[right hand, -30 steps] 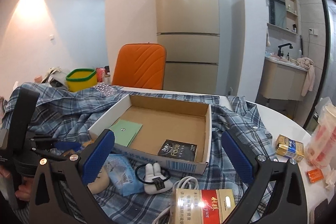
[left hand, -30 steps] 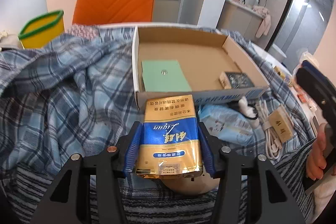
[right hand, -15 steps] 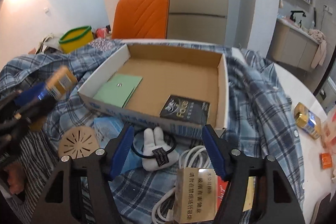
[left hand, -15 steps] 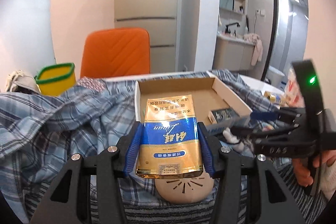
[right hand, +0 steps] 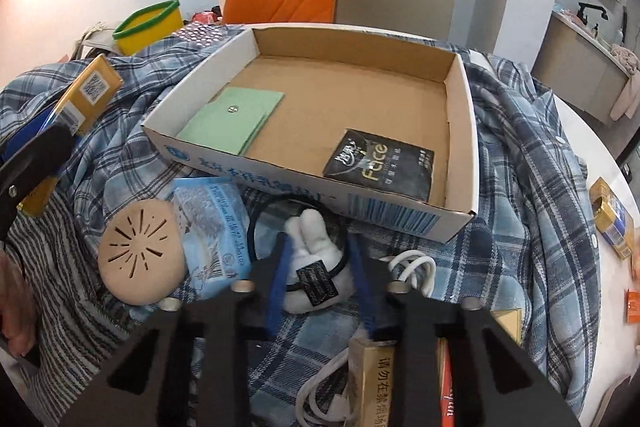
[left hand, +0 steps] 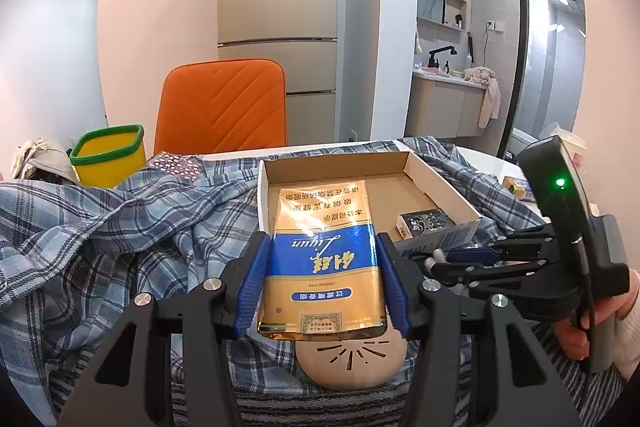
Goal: Organize soft objects
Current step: 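Lift the gold packet with the left gripper while the right gripper grasps the white bunny item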
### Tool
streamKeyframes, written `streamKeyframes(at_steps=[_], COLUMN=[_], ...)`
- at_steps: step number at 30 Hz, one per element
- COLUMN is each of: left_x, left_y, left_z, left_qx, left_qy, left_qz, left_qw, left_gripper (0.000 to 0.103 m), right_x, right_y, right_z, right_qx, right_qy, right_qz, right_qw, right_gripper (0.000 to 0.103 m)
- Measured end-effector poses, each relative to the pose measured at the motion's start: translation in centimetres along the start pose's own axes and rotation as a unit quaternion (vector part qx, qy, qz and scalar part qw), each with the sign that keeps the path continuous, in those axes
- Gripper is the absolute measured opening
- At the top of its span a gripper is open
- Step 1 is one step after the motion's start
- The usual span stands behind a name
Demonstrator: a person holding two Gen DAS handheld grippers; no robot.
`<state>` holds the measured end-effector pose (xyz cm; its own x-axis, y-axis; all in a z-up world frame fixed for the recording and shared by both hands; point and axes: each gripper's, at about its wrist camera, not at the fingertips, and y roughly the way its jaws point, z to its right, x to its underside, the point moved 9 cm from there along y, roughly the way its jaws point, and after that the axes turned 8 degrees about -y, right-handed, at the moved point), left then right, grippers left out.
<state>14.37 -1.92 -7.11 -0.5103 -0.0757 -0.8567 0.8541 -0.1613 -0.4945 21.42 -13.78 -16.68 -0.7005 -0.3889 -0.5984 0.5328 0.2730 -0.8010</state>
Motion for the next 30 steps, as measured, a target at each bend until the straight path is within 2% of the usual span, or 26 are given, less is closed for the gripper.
streamKeyframes(at_steps=[3, 11, 15, 20, 27, 30], left_x=[-0.2, -0.5, -0.8, -1.2, -3.4, -4.2], left_y=[-0.4, -1.4, -1.9, -2.1, -4.3, -4.0], left_z=[0.1, 0.5, 0.6, 0.3, 0.9, 1.5], left_qx=[0.003, 0.006, 0.008, -0.004, -0.017, -0.008], left_qy=[0.001, 0.008, 0.008, 0.005, 0.012, 0.016], left_qz=[0.009, 0.034, 0.047, 0.054, 0.133, 0.147], left_qw=[1.0, 0.9994, 0.9988, 0.9985, 0.9909, 0.9889], left_gripper=[0.051, 0.051, 0.051, 0.051, 0.051, 0.051], right_x=[-0.3, -1.5, -2.3, -3.0, -4.8, -6.1], right_y=[-1.0, -4.3, -6.9, -8.6, -12.0, -13.1], right_z=[0.4, 0.4, -0.1, 0.0, 1.1, 1.2], right_qx=[0.013, 0.031, 0.053, 0.073, 0.102, 0.112], right_qy=[0.005, -0.003, -0.018, -0.018, 0.005, 0.001], right_qz=[0.025, 0.099, 0.155, 0.19, 0.25, 0.27], right_qw=[1.0, 0.995, 0.986, 0.979, 0.963, 0.956], right_gripper=[0.006, 0.006, 0.006, 0.006, 0.006, 0.006])
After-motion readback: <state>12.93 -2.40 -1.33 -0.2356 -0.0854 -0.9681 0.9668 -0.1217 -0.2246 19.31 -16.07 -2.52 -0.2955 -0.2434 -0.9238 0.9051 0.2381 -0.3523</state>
